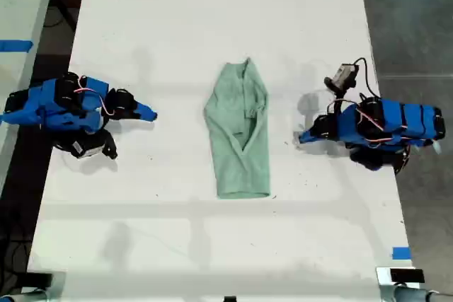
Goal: Fold t shirt
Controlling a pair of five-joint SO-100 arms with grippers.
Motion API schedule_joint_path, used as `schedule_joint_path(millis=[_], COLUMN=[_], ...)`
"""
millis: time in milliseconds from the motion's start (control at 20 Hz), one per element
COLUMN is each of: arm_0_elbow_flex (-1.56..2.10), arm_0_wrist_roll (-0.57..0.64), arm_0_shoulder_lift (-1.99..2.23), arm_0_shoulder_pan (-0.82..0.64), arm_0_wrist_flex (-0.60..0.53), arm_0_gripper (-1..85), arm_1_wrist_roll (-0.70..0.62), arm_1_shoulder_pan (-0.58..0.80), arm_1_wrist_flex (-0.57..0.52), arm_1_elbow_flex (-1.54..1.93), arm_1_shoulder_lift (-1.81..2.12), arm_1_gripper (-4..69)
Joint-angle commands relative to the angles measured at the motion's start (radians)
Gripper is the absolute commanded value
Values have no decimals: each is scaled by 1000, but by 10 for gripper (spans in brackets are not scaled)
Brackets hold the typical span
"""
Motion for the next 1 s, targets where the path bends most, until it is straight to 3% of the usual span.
schedule_joint_path(millis=[0,300,500,700,950], arm_0_elbow_flex=[-21,-18,-140,-569,-1335], arm_0_wrist_roll=[8,0,-115,-268,-293], arm_0_shoulder_lift=[-29,-3,-247,-831,-1531], arm_0_shoulder_pan=[52,69,51,230,388], arm_0_wrist_flex=[5,9,26,11,166], arm_0_gripper=[1,1,-1,-1,-1], arm_1_wrist_roll=[-9,-17,-26,23,129], arm_1_shoulder_pan=[-9,-14,5,-64,-193], arm_1_wrist_flex=[-12,-26,-31,-8,-21], arm_1_elbow_flex=[46,52,28,-224,-769], arm_1_shoulder_lift=[12,12,12,-133,-864], arm_1_gripper=[-15,-16,-15,-15,-17])
